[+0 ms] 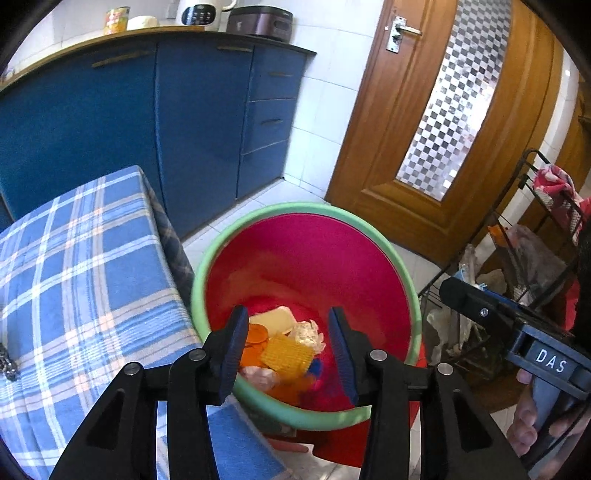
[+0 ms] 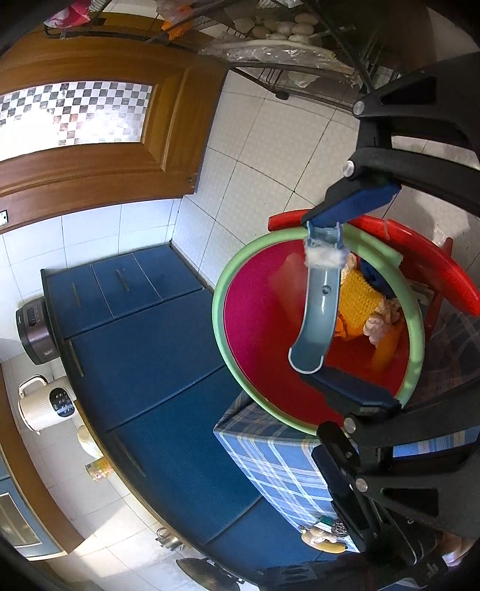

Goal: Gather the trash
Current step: 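Open the left tool to drop the mesh bag while the right tool drops the blue holder, then move both tools back over the table toward the white box and steel wool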

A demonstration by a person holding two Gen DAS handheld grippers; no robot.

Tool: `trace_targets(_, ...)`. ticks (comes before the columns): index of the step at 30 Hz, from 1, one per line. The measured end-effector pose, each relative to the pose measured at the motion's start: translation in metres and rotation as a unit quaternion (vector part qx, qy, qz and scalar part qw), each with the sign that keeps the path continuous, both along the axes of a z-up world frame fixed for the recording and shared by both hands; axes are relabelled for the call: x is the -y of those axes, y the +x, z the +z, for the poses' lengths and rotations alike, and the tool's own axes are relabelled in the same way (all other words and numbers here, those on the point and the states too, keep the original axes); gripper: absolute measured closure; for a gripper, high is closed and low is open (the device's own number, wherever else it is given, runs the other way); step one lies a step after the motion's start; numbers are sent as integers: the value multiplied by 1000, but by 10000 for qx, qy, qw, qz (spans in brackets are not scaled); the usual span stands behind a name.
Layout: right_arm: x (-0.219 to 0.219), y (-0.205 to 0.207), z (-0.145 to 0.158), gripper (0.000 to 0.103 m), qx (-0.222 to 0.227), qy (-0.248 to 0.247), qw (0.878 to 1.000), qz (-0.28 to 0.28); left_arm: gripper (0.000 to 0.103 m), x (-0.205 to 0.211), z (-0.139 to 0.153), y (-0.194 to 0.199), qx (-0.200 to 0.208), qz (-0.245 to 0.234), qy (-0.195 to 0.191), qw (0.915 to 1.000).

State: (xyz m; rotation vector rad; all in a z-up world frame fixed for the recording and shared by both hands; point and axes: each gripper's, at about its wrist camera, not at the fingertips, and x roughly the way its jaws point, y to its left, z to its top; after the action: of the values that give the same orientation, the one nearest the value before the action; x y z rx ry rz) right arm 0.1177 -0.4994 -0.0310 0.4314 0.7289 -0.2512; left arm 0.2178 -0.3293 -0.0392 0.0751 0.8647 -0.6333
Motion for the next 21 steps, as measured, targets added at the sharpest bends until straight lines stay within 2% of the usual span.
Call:
trace_targets(9, -11, 17, -5, 26, -95, -90, 9998, 169, 57, -28, 18, 9, 87, 489, 20, 9988)
trace_targets(13, -17, 20, -5, 18, -59, -74, 9997, 212, 57, -40, 21, 10, 105, 628, 34, 9980)
trace_targets(21, -28, 12, 10, 16, 104, -87, 9996, 257, 57, -69, 34, 11, 187, 896, 4, 9958)
